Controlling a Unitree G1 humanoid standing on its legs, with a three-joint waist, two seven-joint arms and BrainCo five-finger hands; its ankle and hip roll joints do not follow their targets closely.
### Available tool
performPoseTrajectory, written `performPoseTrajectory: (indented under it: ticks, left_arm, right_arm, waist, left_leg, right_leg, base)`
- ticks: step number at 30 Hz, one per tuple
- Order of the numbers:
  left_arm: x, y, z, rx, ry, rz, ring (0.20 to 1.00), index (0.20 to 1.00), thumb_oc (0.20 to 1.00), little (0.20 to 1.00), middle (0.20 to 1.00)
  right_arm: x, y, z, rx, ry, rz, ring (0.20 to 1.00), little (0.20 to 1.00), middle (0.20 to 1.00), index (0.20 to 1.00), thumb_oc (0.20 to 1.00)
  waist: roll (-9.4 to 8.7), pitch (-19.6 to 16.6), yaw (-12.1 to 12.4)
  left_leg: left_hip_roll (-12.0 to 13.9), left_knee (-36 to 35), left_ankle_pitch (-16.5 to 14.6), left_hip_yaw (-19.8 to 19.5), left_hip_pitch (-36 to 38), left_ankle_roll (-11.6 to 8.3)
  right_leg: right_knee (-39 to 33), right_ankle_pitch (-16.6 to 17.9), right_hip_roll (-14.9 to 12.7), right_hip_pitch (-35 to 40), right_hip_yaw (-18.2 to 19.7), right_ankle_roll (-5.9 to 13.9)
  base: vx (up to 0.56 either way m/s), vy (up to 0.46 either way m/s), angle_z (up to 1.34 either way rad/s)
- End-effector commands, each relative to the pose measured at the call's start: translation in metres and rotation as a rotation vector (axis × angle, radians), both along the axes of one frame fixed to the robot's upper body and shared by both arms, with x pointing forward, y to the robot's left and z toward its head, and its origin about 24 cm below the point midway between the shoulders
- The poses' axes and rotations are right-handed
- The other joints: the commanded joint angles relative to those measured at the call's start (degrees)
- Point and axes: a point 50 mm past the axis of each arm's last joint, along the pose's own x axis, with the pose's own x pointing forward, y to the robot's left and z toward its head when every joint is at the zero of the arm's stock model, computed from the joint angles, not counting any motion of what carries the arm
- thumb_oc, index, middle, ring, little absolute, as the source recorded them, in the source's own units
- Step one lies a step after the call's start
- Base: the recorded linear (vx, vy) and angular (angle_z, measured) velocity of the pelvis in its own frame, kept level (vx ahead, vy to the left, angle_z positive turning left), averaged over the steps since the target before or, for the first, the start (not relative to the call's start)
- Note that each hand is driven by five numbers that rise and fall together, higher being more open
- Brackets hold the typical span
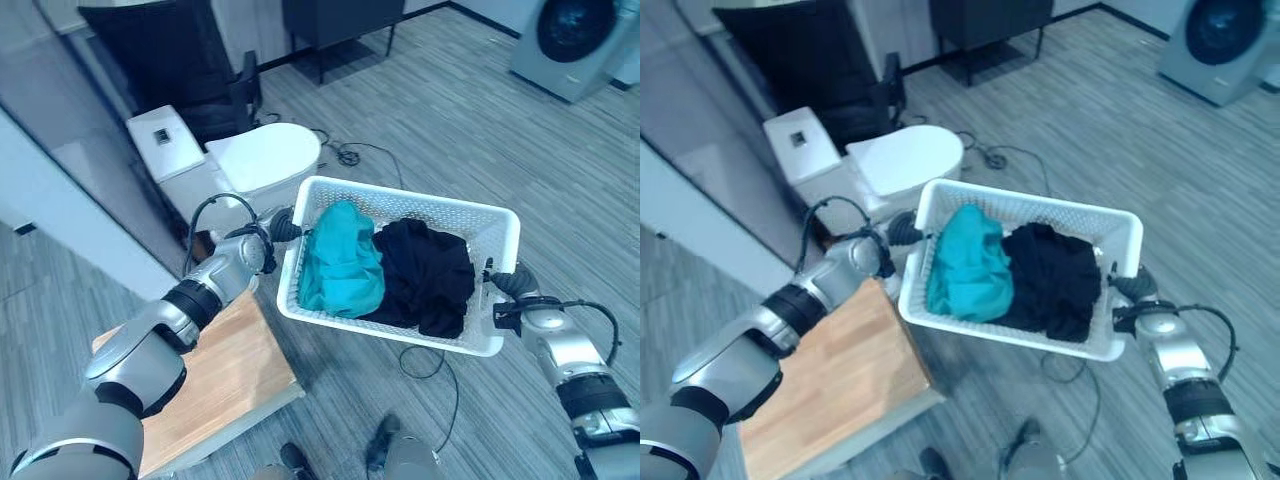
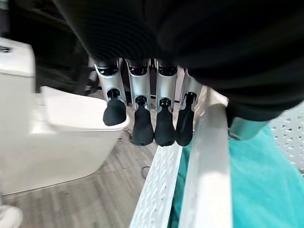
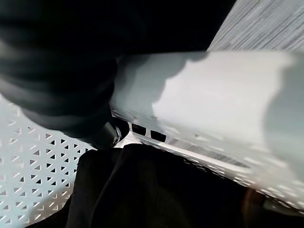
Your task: Grab the laundry basket,head to the washer,open it,put in the laundry and shut it.
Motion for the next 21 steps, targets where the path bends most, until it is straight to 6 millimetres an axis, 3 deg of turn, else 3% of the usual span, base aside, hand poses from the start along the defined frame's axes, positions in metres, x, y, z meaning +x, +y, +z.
performPoseTrajectory:
  ticks: [1,4,5,6,7,8,10,11,12,13,14,15,18,20,21]
  left_arm:
    - [0.001,-0.084,0.06,-0.083,-0.203,-0.275,0.2,0.2,0.2,0.2,0.2]
    - [0.005,-0.077,0.065,-0.095,-0.214,-0.248,0.2,0.2,0.2,0.2,0.2]
    - [0.008,-0.068,0.066,-0.111,-0.223,-0.211,0.2,0.2,0.2,0.2,0.2]
    - [0.008,-0.067,0.067,-0.112,-0.224,-0.21,0.2,0.2,0.2,0.2,0.2]
    - [0.009,-0.064,0.07,-0.123,-0.233,-0.201,0.2,0.2,0.2,0.2,0.2]
    - [0.011,-0.058,0.074,-0.138,-0.241,-0.184,0.2,0.2,0.2,0.2,0.2]
    - [0.011,-0.057,0.075,-0.138,-0.244,-0.182,0.2,0.2,0.2,0.2,0.2]
    - [0.011,-0.051,0.08,-0.17,-0.259,-0.174,0.2,0.2,0.2,0.2,0.2]
    - [0.01,-0.045,0.084,-0.208,-0.273,-0.168,0.2,0.2,0.2,0.2,0.2]
    - [0.009,-0.038,0.086,-0.214,-0.282,-0.166,0.2,0.2,0.2,0.2,0.2]
    - [0.006,-0.025,0.087,-0.217,-0.296,-0.149,0.2,0.2,0.2,0.2,0.2]
    - [0.006,-0.023,0.086,-0.217,-0.295,-0.144,0.2,0.2,0.2,0.2,0.2]
    - [0.006,-0.019,0.083,-0.228,-0.284,-0.124,0.2,0.2,0.2,0.2,0.2]
    - [0.009,-0.011,0.083,-0.241,-0.28,-0.093,0.2,0.2,0.2,0.2,0.2]
    - [0.011,0.002,0.083,-0.259,-0.276,-0.045,0.2,0.2,0.2,0.2,0.2]
  right_arm:
    - [0.045,0.054,0.078,0.03,-0.32,0.203,0.2,0.2,0.2,0.2,0.2]
    - [0.051,0.059,0.076,0.038,-0.301,0.212,0.2,0.2,0.2,0.2,0.2]
    - [0.054,0.065,0.08,0.051,-0.318,0.225,0.2,0.2,0.2,0.2,0.2]
    - [0.055,0.065,0.08,0.051,-0.318,0.227,0.2,0.2,0.2,0.2,0.2]
    - [0.056,0.066,0.08,0.055,-0.316,0.228,0.2,0.2,0.2,0.2,0.2]
    - [0.058,0.07,0.081,0.061,-0.317,0.243,0.2,0.2,0.2,0.2,0.2]
    - [0.059,0.071,0.083,0.061,-0.32,0.244,0.2,0.2,0.2,0.2,0.2]
    - [0.063,0.079,0.087,0.052,-0.323,0.276,0.2,0.2,0.2,0.2,0.2]
    - [0.065,0.085,0.09,0.039,-0.32,0.302,0.2,0.2,0.2,0.2,0.2]
    - [0.065,0.089,0.089,0.032,-0.312,0.328,0.2,0.2,0.2,0.2,0.2]
    - [0.062,0.097,0.086,0.057,-0.304,0.373,0.2,0.2,0.2,0.2,0.2]
    - [0.06,0.1,0.086,0.069,-0.308,0.39,0.2,0.2,0.2,0.2,0.2]
    - [0.061,0.106,0.087,0.087,-0.311,0.413,0.2,0.2,0.2,0.2,0.2]
    - [0.066,0.112,0.094,0.096,-0.33,0.427,0.2,0.2,0.2,0.2,0.2]
    - [0.069,0.12,0.1,0.105,-0.343,0.454,0.2,0.2,0.2,0.2,0.2]
  waist:
    - [-1.27,-4.77,0.13]
    - [-2.41,-5.25,-0.03]
    - [-3.03,-5.53,-0.29]
    - [-2.96,-5.44,-0.18]
    - [-3.15,-5.46,-0.22]
    - [-3.58,-4.82,0.58]
    - [-3.22,-4.52,0.85]
    - [-3.52,-3.92,2.23]
    - [-3.76,-3.39,3.94]
    - [-4.25,-2.75,5.71]
    - [-5.33,-1.58,8.13]
    - [-5.59,-1.03,9.04]
    - [-5.72,-0.67,9.85]
    - [-5.04,-0.53,10.82]
    - [-4.65,-0.55,11.22]
  left_leg:
    - [0.74,0.29,-2.24,-7.22,-3.05,-2.89]
    - [4.69,1.51,0.68,-5.77,-3.23,-5.41]
    - [7.48,2.45,1.99,-5.84,-2.68,-6.83]
    - [7.77,2.6,2.03,-5.67,-2.56,-7.04]
    - [9.86,4.16,4.11,-5.7,-2.32,-8.16]
    - [14.66,10.81,11.46,-7.56,-3.77,-10.68]
    - [16.0,12.01,11.74,-7.8,-4.07,-11.69]
    - [18.09,18.65,14.76,-11.3,-5.54,-12.36]
    - [16.77,22.04,13.96,-15.0,-7.4,-11.72]
    - [13.43,24.88,11.02,-19.52,-10.9,-10.1]
    - [7.29,24.25,7.39,-24.47,-16.3,-7.21]
    - [4.79,22.89,6.04,-26.55,-18.64,-6.94]
    - [1.73,16.58,5.56,-27.87,-19.95,-6.59]
    - [-0.03,8.61,8.62,-29.95,-20.44,-7.5]
    - [0.1,2.51,9.86,-32.23,-20.73,-7.78]
  right_leg:
    - [-6.69,2.95,3.55,7.96,2.58,4.18]
    - [-11.04,1.82,7.55,8.88,4.83,2.99]
    - [-12.92,0.7,10.25,9.14,6.11,2.04]
    - [-13.13,0.69,10.55,9.26,6.28,1.83]
    - [-14.73,0.07,12.42,10.1,7.52,1.03]
    - [-16.7,-0.73,15.47,11.56,9.91,-0.6]
    - [-17.35,-0.63,16.59,11.9,10.23,-1.3]
    - [-19.63,-0.98,18.61,13.21,12.27,-2.51]
    - [-20.41,-0.93,18.99,14.0,13.36,-2.66]
    - [-20.45,-0.79,18.87,14.38,15.05,-2.83]
    - [-19.69,-0.14,18.83,14.35,17.0,-3.34]
    - [-19.2,-0.42,19.13,14.89,17.9,-3.36]
    - [-18.93,-0.85,19.92,15.51,19.19,-3.31]
    - [-18.98,-1.41,21.18,16.84,20.09,-2.91]
    - [-18.13,-2.54,21.96,17.56,21.17,-3.07]
  base:
    - [-0.03,-0.25,-0.74]
    - [-0.01,-0.493,-0.83]
    - [0.04,-0.464,-0.96]
    - [0.07,-0.47,-0.72]
    - [0.12,-0.481,-0.82]
    - [0.11,-0.506,-1.06]
    - [0.06,-0.316,-1.81]
    - [0.06,-0.314,-1.6]
    - [0.07,-0.345,-0.68]
    - [0.03,-0.214,-1.56]
    - [0.05,-0.168,-1.98]
    - [0.1,-0.149,-2.04]
    - [0.1,-0.027,-0.64]
    - [0.25,0.011,-0.64]
    - [0.24,0.018,-0.63]
